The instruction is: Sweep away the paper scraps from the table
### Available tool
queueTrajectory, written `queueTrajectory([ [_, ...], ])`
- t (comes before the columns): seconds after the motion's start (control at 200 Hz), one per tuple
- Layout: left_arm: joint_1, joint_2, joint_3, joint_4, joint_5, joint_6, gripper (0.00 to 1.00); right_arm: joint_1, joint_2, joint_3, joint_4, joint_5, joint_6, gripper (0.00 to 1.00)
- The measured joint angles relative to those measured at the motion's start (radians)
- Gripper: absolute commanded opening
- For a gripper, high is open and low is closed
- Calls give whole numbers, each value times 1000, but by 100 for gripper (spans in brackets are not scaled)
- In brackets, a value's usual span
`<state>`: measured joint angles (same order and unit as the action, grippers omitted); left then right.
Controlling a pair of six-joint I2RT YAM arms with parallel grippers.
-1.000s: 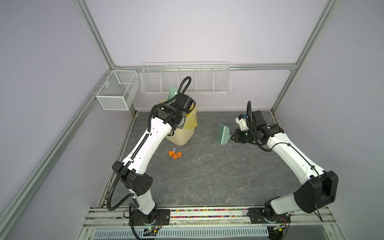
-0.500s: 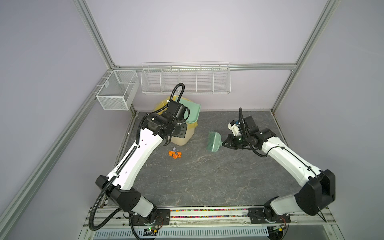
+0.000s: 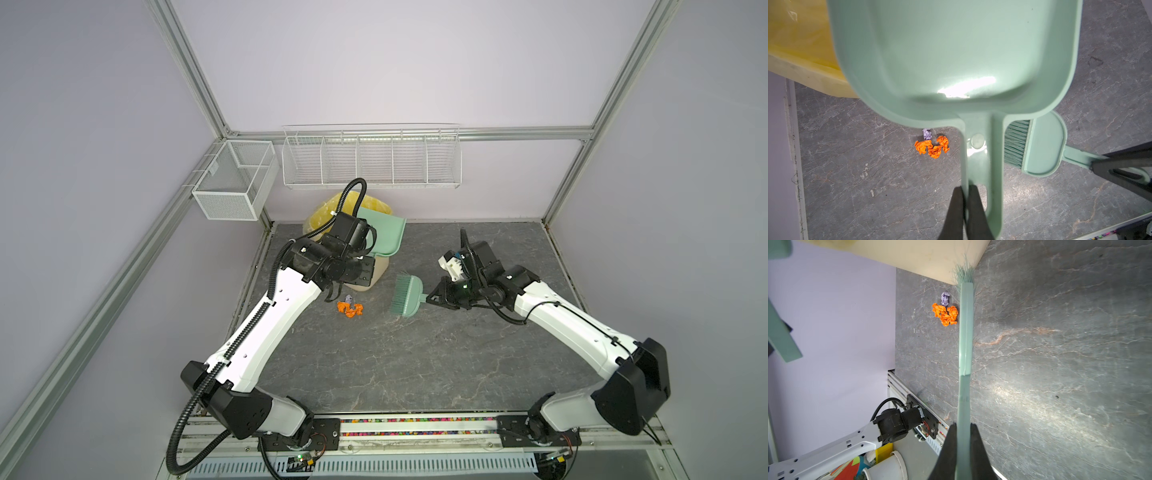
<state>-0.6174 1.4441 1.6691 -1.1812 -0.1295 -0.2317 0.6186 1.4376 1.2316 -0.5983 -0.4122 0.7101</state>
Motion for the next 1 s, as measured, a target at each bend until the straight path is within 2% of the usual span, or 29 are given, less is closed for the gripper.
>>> queueTrajectory([
  [0.32, 0, -14, -77, 12, -4, 0, 0, 84, 24, 0, 134, -33, 104, 7],
  [0.605, 0, -29, -81, 22, -3, 0, 0, 148, 163, 26, 254, -47, 189, 7],
  [1.0, -1, -55, -124, 31, 4, -4, 0, 195, 283, 80, 434, -19, 334, 7],
])
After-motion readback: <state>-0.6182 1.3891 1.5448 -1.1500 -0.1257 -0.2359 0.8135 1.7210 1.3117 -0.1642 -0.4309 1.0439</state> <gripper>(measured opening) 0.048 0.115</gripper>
